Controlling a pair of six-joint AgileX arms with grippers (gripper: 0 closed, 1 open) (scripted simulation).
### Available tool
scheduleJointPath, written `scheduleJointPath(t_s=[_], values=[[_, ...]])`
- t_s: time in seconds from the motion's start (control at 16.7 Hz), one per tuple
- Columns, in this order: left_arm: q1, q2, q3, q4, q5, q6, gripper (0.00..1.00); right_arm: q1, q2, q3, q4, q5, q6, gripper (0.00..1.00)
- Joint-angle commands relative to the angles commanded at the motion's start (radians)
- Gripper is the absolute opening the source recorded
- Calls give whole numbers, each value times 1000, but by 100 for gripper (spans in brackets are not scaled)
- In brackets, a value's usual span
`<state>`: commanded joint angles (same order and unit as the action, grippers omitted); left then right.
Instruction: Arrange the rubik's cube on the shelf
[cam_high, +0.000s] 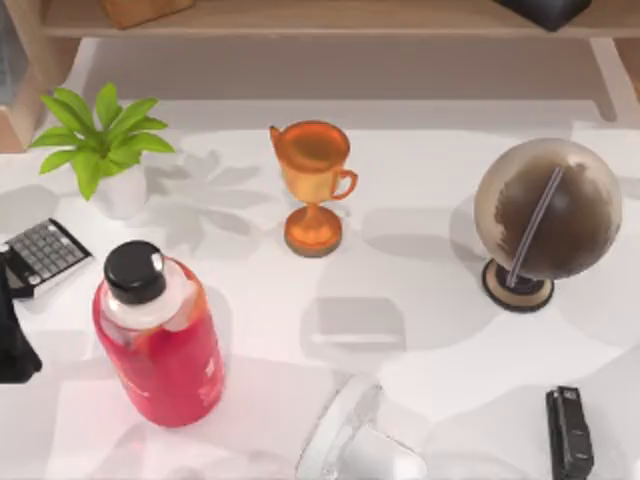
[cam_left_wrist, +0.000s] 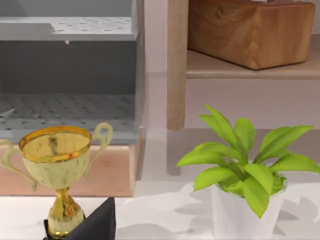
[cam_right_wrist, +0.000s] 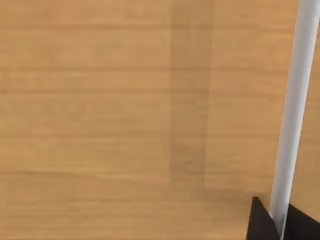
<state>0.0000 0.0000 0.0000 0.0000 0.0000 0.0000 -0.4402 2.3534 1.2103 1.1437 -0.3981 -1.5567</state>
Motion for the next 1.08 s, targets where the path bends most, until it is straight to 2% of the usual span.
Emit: scheduleJointPath(t_s=[0.48, 0.84, 1.08], values=[[0, 0, 0, 0, 0, 0, 100, -59, -111, -250, 138, -60, 2, 0], [0, 0, 0, 0, 0, 0, 100, -64, -119, -273, 154, -66, 3, 0], [0, 0, 0, 0, 0, 0, 100, -100, -162, -377, 213, -104, 6, 0]])
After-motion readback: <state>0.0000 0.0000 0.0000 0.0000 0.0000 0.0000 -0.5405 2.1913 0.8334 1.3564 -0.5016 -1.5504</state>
